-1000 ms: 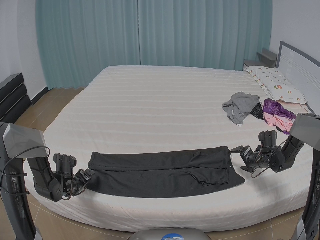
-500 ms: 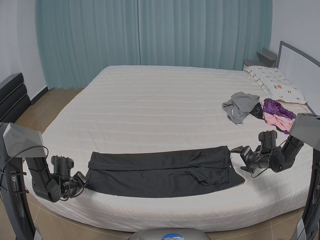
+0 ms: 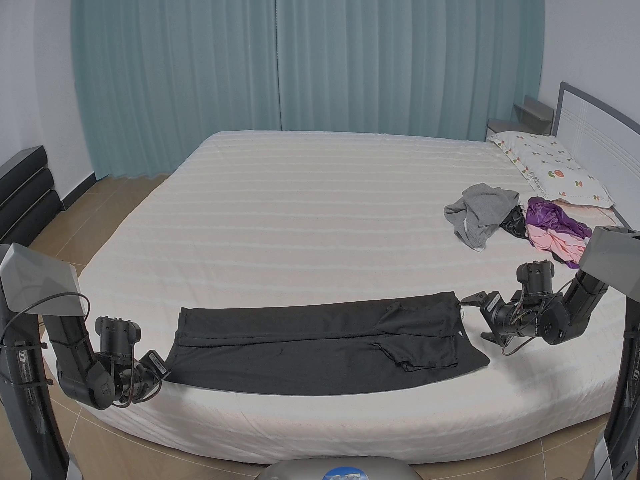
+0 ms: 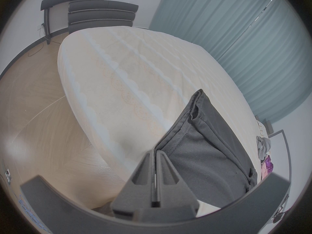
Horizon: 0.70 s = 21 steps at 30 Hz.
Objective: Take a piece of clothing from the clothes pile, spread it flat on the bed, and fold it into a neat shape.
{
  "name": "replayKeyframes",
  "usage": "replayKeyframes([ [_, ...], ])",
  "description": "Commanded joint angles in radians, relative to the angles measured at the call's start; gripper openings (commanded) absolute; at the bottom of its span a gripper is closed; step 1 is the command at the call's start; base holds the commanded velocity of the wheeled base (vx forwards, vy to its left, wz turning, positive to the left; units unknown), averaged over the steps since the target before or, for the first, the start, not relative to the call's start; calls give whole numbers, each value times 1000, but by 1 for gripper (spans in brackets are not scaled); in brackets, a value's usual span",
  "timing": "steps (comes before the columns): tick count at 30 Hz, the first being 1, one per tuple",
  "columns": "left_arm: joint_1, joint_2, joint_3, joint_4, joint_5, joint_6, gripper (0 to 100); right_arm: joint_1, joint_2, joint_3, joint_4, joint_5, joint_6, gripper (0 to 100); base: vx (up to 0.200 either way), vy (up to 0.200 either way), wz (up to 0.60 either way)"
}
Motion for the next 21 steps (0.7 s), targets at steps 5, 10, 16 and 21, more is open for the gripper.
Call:
replayKeyframes([
  [5, 6, -3, 4, 1, 1, 0, 0, 0, 0, 0, 0, 0, 0, 100, 0, 0, 0],
  [10, 7, -2, 4, 3, 1, 0, 0, 0, 0, 0, 0, 0, 0, 100, 0, 0, 0],
  [16, 7, -9, 4, 1, -2, -3, 100, 0, 0, 0, 0, 0, 0, 100, 0, 0, 0],
  [21, 15, -52, -6, 1, -15, -15, 100, 0, 0, 2, 1, -1, 0, 100, 0, 0, 0],
])
